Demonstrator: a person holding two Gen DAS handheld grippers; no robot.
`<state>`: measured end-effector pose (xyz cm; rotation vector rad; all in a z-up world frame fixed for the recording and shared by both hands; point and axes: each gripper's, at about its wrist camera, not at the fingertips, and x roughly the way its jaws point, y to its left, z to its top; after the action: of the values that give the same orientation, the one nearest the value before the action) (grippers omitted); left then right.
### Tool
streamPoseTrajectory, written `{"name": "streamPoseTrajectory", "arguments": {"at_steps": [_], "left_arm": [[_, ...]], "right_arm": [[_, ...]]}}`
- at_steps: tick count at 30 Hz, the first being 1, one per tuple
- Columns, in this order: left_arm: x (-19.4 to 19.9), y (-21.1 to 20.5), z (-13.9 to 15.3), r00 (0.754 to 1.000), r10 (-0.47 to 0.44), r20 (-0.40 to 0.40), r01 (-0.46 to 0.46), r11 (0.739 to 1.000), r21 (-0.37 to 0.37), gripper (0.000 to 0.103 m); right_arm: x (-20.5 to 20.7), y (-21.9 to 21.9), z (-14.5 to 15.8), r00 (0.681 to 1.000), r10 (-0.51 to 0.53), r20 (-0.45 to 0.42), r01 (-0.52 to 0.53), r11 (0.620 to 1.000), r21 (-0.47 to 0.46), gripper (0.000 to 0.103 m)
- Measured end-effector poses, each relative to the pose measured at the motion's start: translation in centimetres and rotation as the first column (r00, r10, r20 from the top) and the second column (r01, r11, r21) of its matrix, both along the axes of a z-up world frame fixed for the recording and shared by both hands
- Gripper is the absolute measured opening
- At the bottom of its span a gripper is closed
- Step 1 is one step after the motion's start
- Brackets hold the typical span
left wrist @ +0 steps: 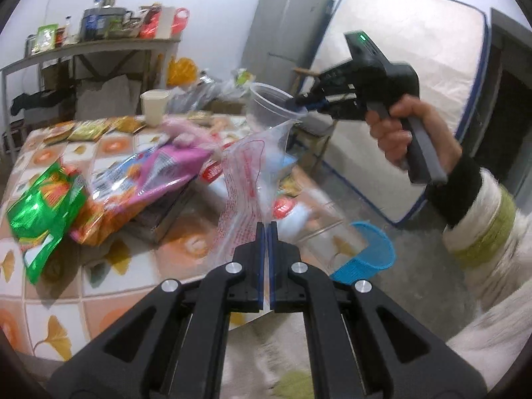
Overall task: Collect trash
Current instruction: 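Carry the bag and cup over the blue wastebasket and open both grippers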
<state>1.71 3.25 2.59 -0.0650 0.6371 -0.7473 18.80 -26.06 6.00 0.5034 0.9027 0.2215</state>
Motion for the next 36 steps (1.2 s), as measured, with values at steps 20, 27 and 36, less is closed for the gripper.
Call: {"name": "streamPoseTrajectory", "arguments": {"at_steps": [20, 27, 36], "left_arm": [[6.3, -37.3, -2.5, 0.746, -0.427, -0.512, 0.464, 0.884, -0.060, 0.001], [8.7, -50.1, -11.9, 0.565, -0.342, -0.751, 0.478, 0.878, -0.040, 0.001], [8.6, -60.0, -16.5, 0.634, -0.260, -0.728, 0.503, 0.854, 0.133, 0.055]], "right_arm": [[-29.9, -27.8, -9.9, 0.715, -0.694, -0.084, 0.698, 0.715, 0.040, 0.006], [-31.3, -35.3, -20.0, 0.578, -0.772, -0.266, 0.808, 0.586, 0.054, 0.006], [-28.7, -42.2, -27.6, 0.482, -0.801, -0.355, 0.864, 0.501, 0.044, 0.027]]}}
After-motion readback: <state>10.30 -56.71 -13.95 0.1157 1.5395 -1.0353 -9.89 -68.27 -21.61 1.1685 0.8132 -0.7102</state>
